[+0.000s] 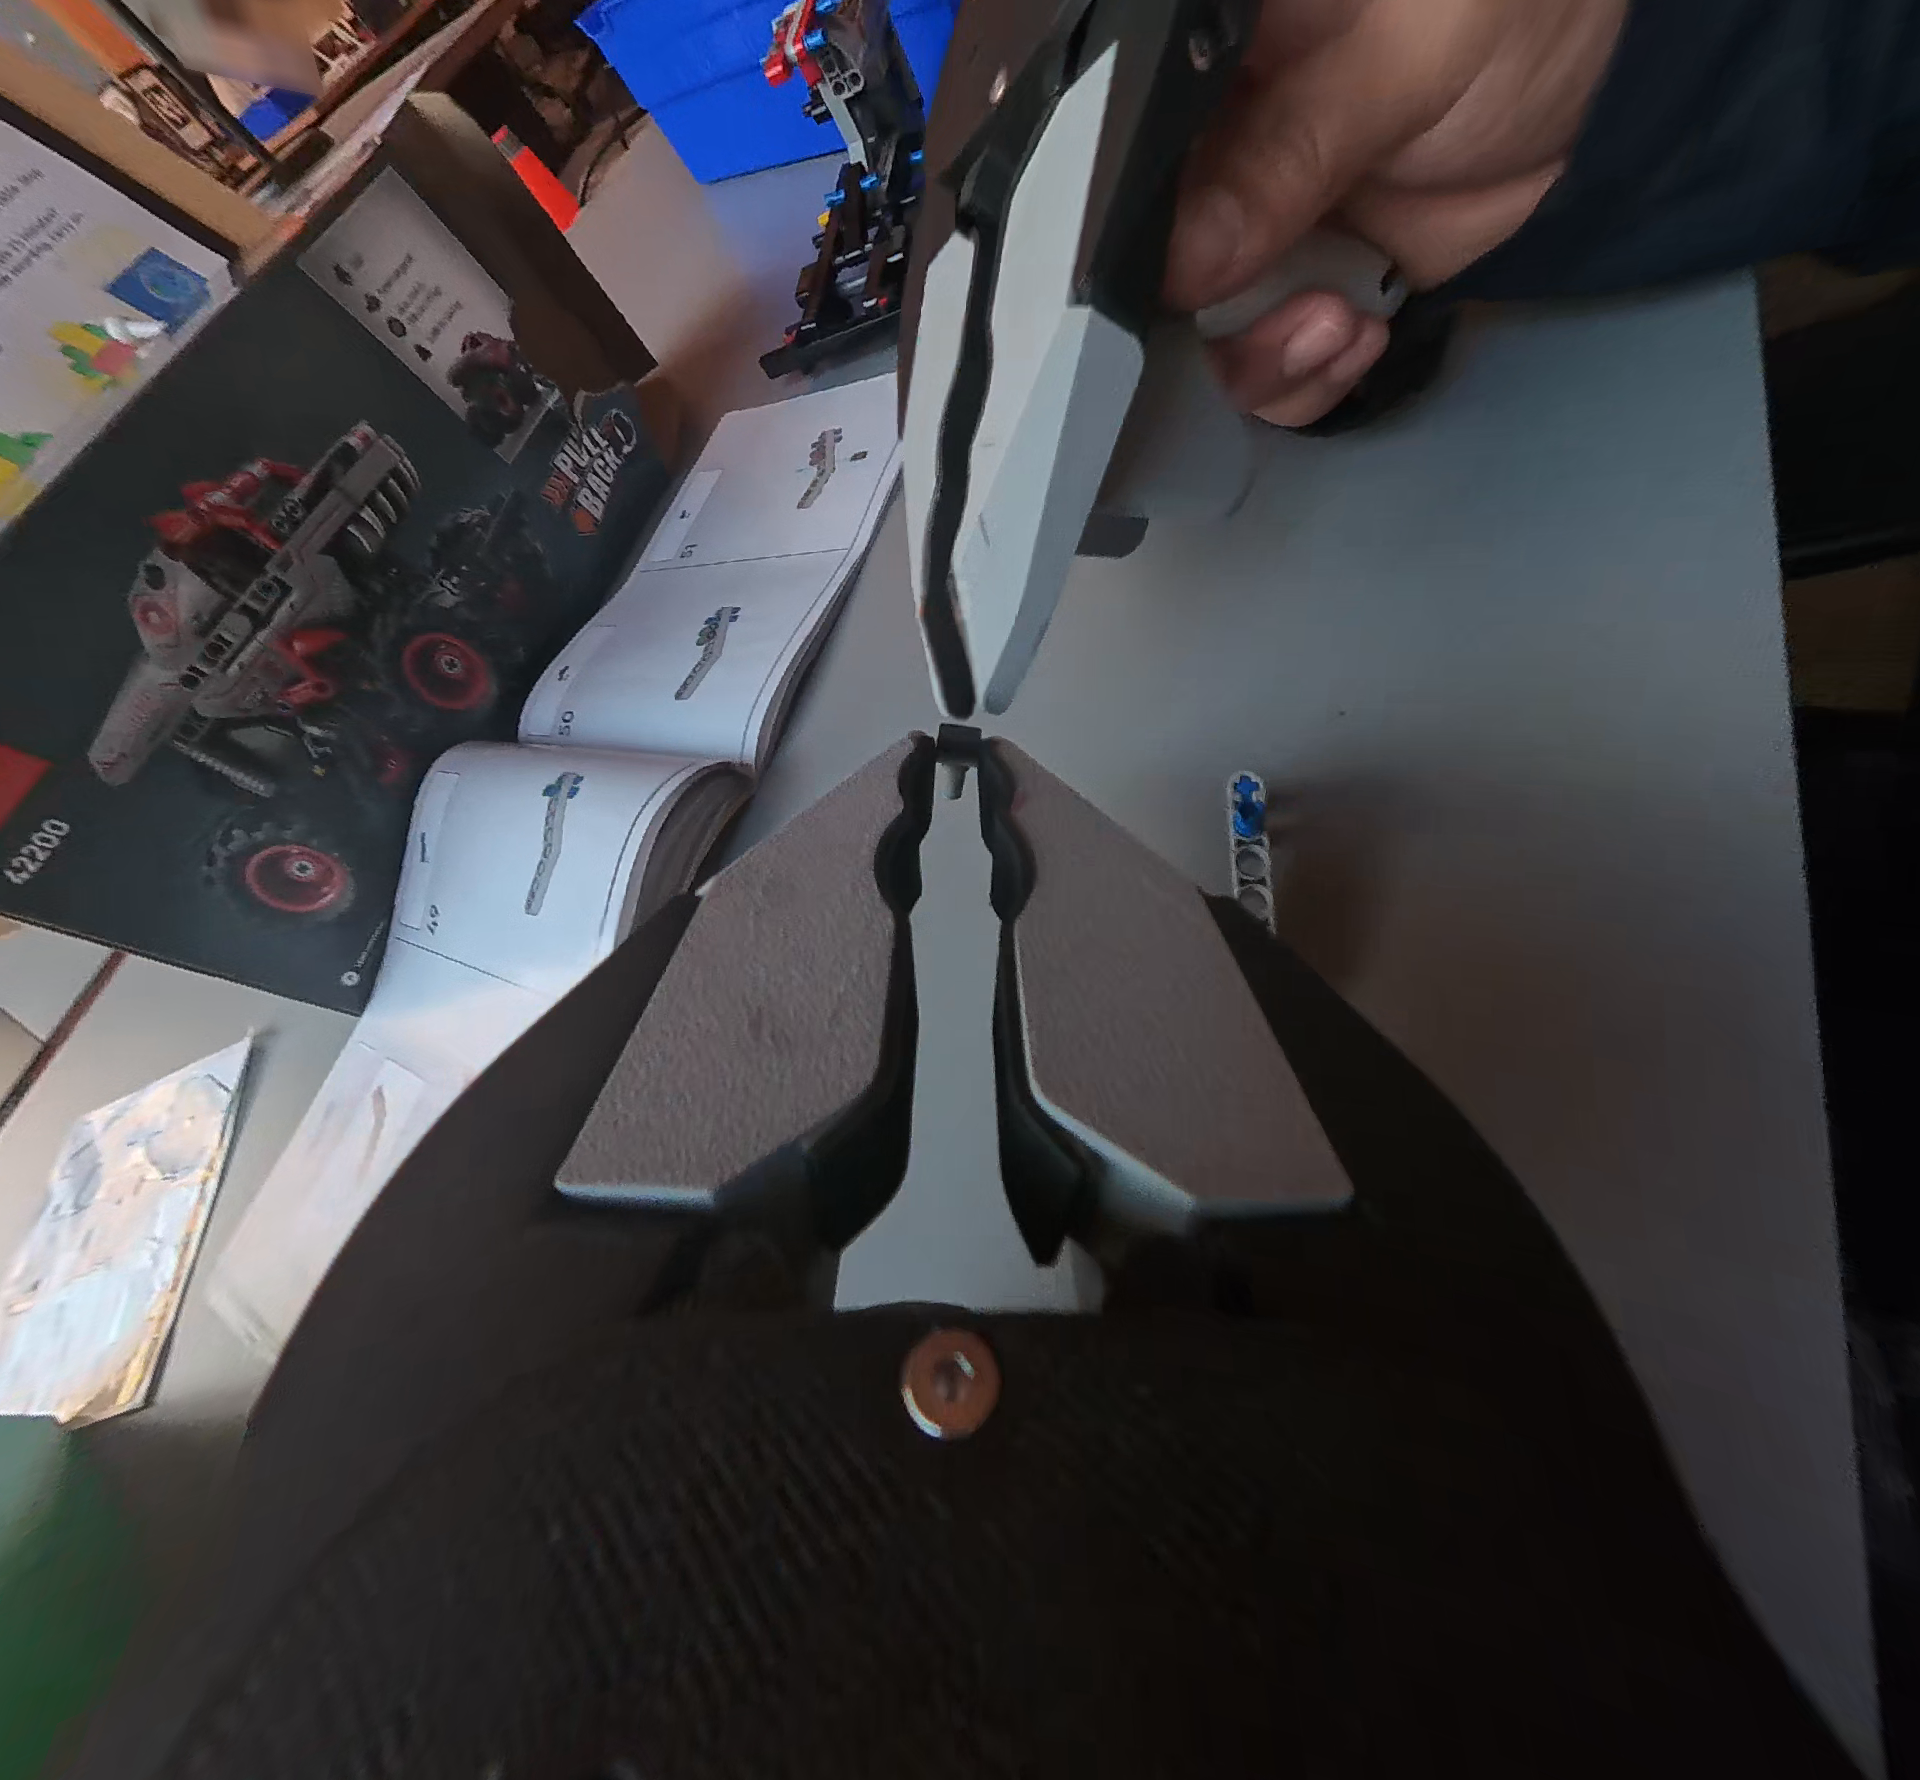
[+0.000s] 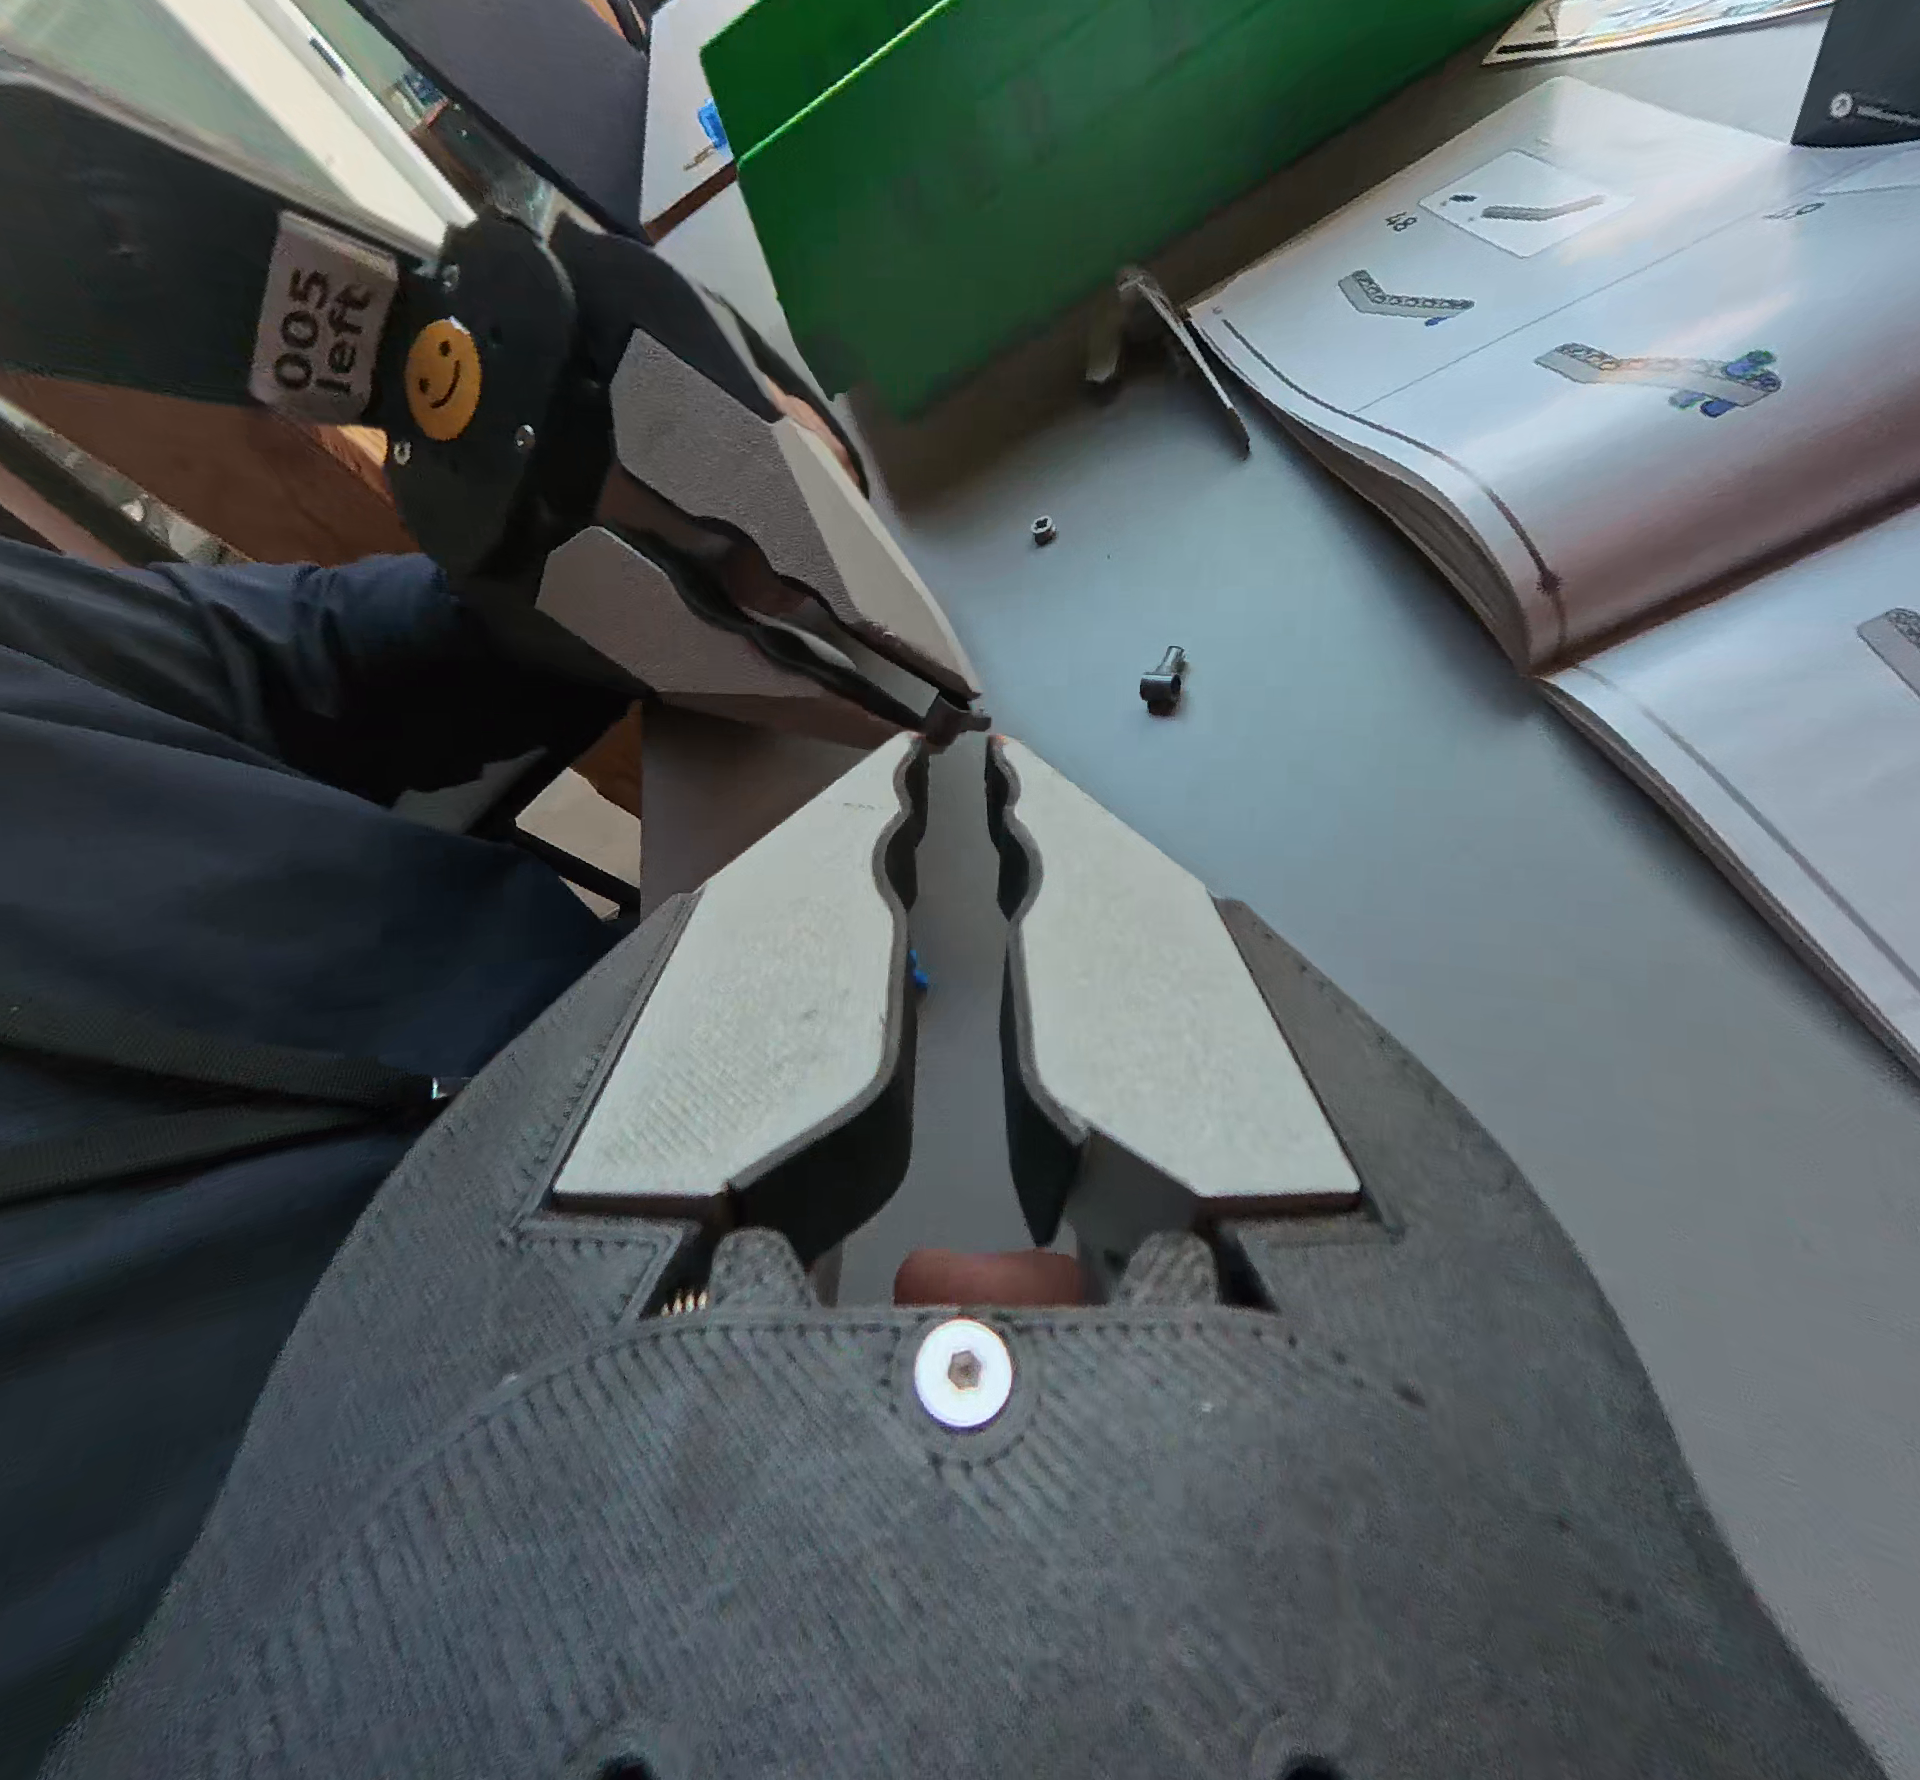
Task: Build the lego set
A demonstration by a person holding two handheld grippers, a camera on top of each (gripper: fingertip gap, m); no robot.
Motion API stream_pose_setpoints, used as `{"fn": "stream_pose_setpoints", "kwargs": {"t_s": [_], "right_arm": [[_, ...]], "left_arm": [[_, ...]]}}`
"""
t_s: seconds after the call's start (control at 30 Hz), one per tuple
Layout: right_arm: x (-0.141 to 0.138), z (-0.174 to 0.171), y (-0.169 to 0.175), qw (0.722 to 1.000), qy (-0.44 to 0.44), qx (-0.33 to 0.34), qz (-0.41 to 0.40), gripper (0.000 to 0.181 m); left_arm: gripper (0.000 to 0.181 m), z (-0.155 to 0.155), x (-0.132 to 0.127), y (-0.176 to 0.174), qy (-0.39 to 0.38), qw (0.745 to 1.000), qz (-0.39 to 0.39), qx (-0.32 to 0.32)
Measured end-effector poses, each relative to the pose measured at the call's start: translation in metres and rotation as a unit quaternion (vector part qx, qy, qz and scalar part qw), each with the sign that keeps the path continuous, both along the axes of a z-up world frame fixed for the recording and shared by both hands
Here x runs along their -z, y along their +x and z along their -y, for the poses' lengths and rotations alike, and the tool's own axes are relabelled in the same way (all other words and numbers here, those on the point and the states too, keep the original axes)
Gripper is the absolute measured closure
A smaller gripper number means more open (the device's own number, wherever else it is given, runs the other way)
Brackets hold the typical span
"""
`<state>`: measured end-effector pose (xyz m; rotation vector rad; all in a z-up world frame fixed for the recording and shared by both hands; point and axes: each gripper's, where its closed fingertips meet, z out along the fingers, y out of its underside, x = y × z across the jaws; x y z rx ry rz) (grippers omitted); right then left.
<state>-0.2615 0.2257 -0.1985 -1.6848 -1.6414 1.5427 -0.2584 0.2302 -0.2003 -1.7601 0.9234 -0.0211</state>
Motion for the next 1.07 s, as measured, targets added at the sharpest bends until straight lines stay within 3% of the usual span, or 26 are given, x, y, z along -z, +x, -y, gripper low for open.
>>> {"fn": "stream_pose_setpoints", "kwargs": {"t_s": [0.03,0.2,0.4,0.63,0.8,1.07], "right_arm": [[0.0,0.0,-0.002,1.0,-0.005,0.003,0.0,0.175],[0.0,0.003,-0.006,1.0,-0.03,-0.001,0.002,0.173],[0.0,0.001,-0.008,0.997,-0.071,0.003,0.006,0.172],[0.0,-0.001,-0.009,0.997,-0.078,0.013,0.005,0.168],[0.003,0.001,-0.011,0.998,-0.058,0.014,0.01,0.176],[0.003,-0.003,-0.008,0.998,-0.055,0.023,0.018,0.177]], "left_arm": [[0.176,0.0,-0.001,0.0,0.007,1.0,-0.01,-0.004],[0.176,-0.003,0.003,-0.002,0.02,0.997,-0.063,-0.029],[0.177,-0.004,0.001,-0.004,0.015,0.996,-0.069,-0.048],[0.177,-0.001,-0.002,-0.001,0.031,0.988,-0.14,-0.063],[0.177,-0.004,0.002,-0.002,0.036,0.981,-0.177,-0.076],[0.178,-0.002,0.002,-0.008,0.027,0.986,-0.144,-0.081]]}}
